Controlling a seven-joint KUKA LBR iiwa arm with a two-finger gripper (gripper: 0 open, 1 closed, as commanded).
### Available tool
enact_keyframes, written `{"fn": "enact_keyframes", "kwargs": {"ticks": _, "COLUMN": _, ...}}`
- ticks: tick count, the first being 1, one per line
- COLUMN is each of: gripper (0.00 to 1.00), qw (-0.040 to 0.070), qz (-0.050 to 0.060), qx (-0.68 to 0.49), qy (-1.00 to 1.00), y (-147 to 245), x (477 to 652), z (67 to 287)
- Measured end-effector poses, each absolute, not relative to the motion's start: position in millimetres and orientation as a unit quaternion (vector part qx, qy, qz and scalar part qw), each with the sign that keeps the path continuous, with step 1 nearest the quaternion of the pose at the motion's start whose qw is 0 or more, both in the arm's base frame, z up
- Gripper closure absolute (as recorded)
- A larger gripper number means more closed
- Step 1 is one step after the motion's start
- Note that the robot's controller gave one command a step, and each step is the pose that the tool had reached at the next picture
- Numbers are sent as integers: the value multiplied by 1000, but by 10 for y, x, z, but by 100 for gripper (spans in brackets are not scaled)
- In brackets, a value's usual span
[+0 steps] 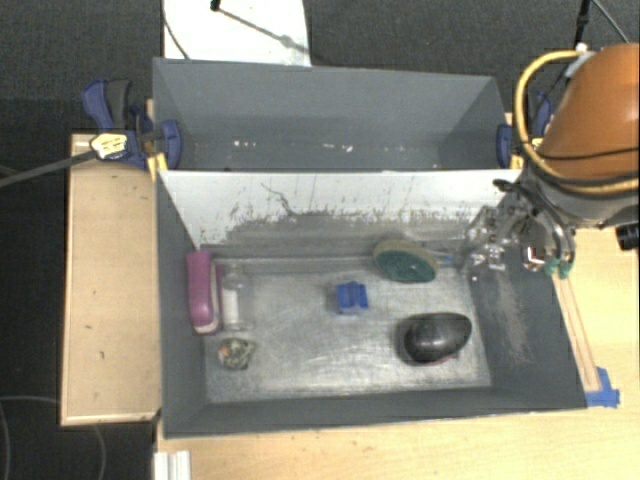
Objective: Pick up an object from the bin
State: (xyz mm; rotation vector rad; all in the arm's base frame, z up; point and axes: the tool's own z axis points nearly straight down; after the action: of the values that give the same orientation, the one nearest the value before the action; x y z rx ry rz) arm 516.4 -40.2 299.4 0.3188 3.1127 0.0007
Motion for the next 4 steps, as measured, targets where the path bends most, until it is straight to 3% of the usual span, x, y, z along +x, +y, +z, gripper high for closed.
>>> {"fn": "enact_keyframes", "kwargs": {"ticks": 1, "gripper": 100, "qw": -1, "qz": 1, "qx": -362, "qy": 932, "y": -517, "x": 5334, "z": 1711}}
{"fn": "enact_keyframes", "kwargs": {"ticks": 2, "gripper": 0, "qw": 1, "qz": 0, "qx": -360, "qy": 933, "y": -514, "x": 5341, "z": 1728}}
{"fn": "enact_keyframes", "kwargs": {"ticks": 3, "gripper": 0, "qw": 1, "qz": 1, "qx": -494, "qy": 870, "y": -317, "x": 5214, "z": 701}}
{"fn": "enact_keyframes", "kwargs": {"ticks": 4, "gripper": 100, "qw": 4, "qz": -1, "qx": -493, "qy": 870, "y": -322, "x": 5234, "z": 731}}
